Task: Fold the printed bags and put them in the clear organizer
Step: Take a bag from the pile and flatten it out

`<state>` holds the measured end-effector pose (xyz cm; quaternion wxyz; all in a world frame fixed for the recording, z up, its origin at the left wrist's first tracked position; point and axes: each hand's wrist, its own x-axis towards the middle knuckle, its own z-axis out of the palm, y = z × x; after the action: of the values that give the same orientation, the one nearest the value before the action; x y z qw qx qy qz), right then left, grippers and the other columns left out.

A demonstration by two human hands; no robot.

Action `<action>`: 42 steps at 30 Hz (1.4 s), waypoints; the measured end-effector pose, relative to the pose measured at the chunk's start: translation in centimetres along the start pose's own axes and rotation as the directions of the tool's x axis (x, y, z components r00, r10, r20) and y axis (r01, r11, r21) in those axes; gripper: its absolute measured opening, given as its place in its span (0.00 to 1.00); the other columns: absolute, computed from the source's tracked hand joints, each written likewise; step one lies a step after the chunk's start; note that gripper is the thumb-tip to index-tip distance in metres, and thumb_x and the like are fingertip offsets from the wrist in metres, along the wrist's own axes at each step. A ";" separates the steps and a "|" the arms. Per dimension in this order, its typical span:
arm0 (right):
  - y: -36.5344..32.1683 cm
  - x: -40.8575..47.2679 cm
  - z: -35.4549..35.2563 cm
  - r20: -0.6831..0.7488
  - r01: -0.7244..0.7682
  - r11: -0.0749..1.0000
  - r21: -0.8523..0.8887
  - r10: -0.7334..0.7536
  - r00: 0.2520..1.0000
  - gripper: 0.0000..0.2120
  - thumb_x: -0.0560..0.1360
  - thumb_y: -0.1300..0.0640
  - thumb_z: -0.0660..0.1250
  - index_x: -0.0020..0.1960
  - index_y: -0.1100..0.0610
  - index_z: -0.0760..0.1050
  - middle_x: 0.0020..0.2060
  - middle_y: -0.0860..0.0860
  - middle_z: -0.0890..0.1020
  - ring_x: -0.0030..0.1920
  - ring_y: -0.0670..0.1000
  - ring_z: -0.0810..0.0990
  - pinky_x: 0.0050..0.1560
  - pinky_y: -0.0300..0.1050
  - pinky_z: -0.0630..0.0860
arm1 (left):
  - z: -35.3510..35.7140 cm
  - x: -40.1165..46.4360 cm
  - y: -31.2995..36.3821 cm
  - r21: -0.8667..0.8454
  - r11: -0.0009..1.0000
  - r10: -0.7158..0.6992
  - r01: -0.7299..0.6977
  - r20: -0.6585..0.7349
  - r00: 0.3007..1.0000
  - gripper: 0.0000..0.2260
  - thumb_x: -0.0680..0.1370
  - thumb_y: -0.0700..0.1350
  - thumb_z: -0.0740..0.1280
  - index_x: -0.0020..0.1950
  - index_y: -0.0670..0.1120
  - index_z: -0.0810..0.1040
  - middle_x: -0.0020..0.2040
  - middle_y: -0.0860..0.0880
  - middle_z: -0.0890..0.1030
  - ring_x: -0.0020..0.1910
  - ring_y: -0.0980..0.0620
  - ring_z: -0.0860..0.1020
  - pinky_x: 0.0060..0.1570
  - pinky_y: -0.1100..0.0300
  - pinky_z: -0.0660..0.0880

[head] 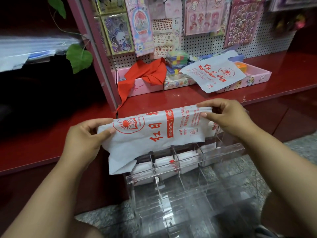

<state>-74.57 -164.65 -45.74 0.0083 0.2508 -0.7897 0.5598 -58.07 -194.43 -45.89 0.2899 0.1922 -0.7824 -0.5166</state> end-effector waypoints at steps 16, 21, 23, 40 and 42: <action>-0.8 0.1 -0.2 -0.023 -0.068 0.978 0.197 0.074 0.997 0.17 0.67 0.67 0.75 0.50 0.49 0.81 0.47 0.57 0.84 0.51 0.55 0.83 0.51 0.50 0.81 | -1.0 -0.4 2.4 -0.130 0.991 -0.031 0.040 0.070 0.997 0.11 0.70 0.31 0.72 0.50 0.43 0.82 0.40 0.53 0.86 0.35 0.59 0.82 0.34 0.67 0.79; -1.5 -0.1 0.0 -0.152 0.054 0.998 0.026 -0.049 0.987 0.05 0.72 0.63 0.72 0.42 0.54 0.80 0.42 0.57 0.82 0.37 0.43 0.79 0.39 0.35 0.78 | -1.0 -0.4 2.5 0.047 0.994 0.105 -0.102 -0.064 0.992 0.02 0.74 0.37 0.72 0.44 0.43 0.81 0.46 0.47 0.83 0.32 0.67 0.77 0.30 0.74 0.72; -1.6 0.0 0.2 -0.160 0.031 0.995 0.100 -0.015 0.987 0.08 0.76 0.63 0.67 0.41 0.53 0.76 0.39 0.50 0.81 0.36 0.40 0.78 0.39 0.33 0.75 | -1.1 -0.4 2.6 0.079 0.985 0.156 -0.150 -0.077 0.985 0.04 0.76 0.37 0.70 0.43 0.45 0.80 0.58 0.49 0.76 0.39 0.73 0.76 0.36 0.78 0.71; 0.7 0.1 3.4 0.073 -0.248 0.924 0.290 0.237 0.969 0.20 0.74 0.69 0.68 0.57 0.51 0.67 0.37 0.55 0.82 0.37 0.51 0.82 0.35 0.39 0.80 | 1.8 2.1 -1.2 0.004 0.997 -0.073 0.074 -0.167 0.983 0.14 0.80 0.43 0.67 0.60 0.57 0.68 0.41 0.48 0.78 0.37 0.48 0.78 0.39 0.55 0.74; 1.3 0.5 3.6 0.011 -0.240 0.913 0.329 0.250 0.968 0.11 0.74 0.70 0.68 0.44 0.55 0.72 0.37 0.53 0.77 0.39 0.50 0.77 0.41 0.36 0.79 | 1.7 2.2 -1.6 -0.080 0.989 -0.132 0.124 -0.100 0.986 0.15 0.79 0.42 0.67 0.55 0.61 0.67 0.36 0.47 0.76 0.31 0.48 0.74 0.34 0.56 0.73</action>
<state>-74.53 -167.71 -48.09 -0.0915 0.1392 -0.7103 0.6839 -60.88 -195.16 -47.29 0.3039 0.2581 -0.7325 -0.5519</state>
